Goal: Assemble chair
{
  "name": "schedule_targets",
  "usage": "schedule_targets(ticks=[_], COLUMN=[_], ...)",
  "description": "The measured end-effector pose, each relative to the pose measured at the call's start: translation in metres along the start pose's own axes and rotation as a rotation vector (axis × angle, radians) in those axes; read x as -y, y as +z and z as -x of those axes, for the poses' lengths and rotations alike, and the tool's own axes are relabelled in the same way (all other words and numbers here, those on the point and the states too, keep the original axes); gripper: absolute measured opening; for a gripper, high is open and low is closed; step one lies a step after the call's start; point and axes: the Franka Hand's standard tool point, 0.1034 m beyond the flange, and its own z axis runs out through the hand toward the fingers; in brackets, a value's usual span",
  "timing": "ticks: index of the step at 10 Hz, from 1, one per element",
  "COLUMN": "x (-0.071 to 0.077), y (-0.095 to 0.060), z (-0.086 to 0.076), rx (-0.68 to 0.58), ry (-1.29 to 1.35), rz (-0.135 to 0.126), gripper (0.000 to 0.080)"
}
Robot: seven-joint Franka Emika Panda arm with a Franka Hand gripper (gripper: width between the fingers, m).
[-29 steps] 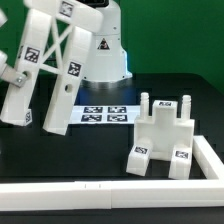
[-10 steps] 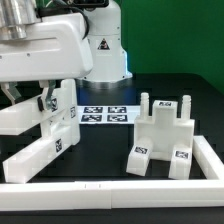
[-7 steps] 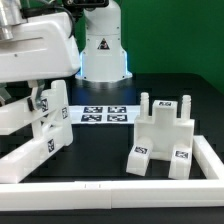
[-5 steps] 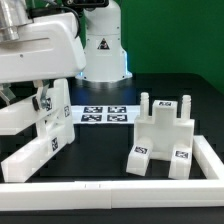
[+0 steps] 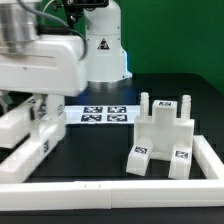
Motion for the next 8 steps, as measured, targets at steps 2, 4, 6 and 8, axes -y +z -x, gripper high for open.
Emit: schedule_targets(ticks=[2,4,6,8], x=[0.031,0.057,0.073,0.076], y=[-0.001,-0.002,-0.002,-0.001], z=[0.000,-0.005,-0.006,-0.005], rx=[-0.014,-0.041,-0.063,-0.080], ry=[0.014,0.028,0.025,-0.011], rz=[0.045,0.098,0.167,0.233], gripper=[0.0287,0.0287,0.0287,0.0287])
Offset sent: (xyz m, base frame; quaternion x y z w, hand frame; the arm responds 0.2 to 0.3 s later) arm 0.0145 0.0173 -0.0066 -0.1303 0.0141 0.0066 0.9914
